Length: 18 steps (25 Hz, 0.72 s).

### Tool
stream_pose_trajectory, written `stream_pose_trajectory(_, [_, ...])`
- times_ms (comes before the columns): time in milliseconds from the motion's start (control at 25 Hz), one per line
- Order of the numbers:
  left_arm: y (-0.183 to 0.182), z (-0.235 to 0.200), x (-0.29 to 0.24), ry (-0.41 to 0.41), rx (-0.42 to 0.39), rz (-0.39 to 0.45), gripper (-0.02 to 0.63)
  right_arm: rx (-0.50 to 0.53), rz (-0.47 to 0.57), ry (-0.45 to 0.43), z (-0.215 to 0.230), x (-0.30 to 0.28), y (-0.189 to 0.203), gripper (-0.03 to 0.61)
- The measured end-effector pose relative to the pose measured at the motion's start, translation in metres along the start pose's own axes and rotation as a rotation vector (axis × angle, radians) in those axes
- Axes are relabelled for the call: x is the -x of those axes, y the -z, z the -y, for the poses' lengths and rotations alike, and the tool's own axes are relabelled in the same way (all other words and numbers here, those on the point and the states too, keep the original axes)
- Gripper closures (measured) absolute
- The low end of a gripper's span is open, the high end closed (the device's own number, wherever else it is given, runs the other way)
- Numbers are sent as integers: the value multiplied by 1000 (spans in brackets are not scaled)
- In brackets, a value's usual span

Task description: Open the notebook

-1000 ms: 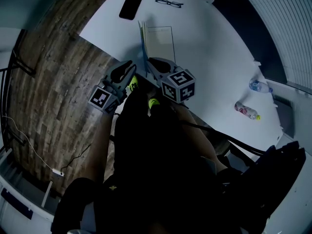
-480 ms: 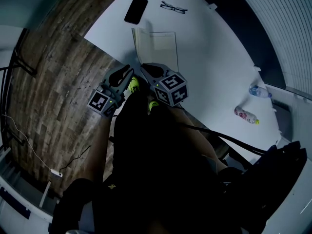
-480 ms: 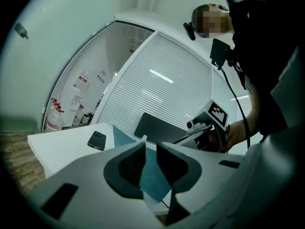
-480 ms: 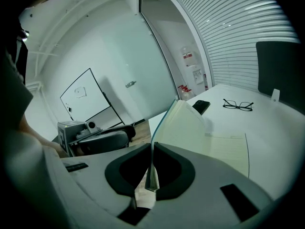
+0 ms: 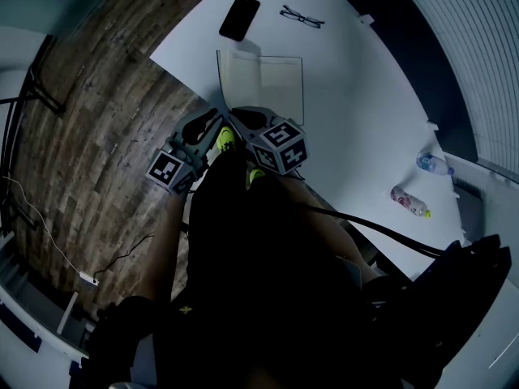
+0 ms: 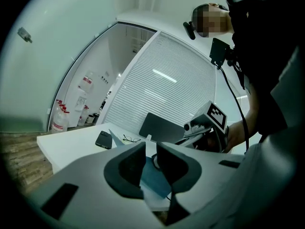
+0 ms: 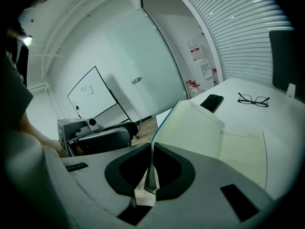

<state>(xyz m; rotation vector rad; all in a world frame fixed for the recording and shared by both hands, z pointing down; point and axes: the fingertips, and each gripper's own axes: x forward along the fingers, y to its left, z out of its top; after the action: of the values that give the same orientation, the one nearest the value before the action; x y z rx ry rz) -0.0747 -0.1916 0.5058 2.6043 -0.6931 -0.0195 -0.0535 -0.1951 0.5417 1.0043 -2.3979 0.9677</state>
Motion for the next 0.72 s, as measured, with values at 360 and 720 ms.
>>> stream_pose_trajectory(360, [10,-8,17,-47,11,-14,549,34,-58,-49,-11,-28,8,548])
stream_pose_trajectory(720, [14,-22,28,-97,28,-7,549,29,-112,-82,-14,-52,24,557])
